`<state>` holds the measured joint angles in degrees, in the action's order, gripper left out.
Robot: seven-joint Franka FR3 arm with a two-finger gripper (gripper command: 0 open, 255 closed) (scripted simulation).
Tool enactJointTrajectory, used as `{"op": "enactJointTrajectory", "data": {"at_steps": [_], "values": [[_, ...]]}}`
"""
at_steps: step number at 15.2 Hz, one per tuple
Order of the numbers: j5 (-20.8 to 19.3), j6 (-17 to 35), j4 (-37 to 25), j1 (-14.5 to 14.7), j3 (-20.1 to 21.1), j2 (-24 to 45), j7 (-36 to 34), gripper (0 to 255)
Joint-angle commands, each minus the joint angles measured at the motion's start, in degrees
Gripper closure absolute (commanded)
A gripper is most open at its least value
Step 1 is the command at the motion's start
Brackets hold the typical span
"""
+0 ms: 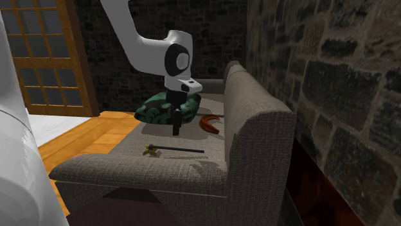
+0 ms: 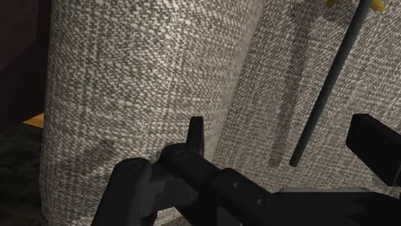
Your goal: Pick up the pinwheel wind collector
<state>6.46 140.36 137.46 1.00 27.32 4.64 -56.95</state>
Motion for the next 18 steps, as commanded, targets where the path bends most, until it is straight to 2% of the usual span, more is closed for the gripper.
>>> {"op": "enactJointTrajectory", "data": {"at_steps": [1,7,14,18], "values": [[-1.9,2.4,-2.3,0.9,0.0,5.1,-3.8,0],[-6.2,7.1,-11.2,5.7,-2.7,19.6,-12.9,0],[-7.1,9.5,-24.7,11.4,-6.0,35.2,-19.3,0],[-7.7,11.3,-25.6,12.1,-6.8,38.0,-19.3,0]]}}
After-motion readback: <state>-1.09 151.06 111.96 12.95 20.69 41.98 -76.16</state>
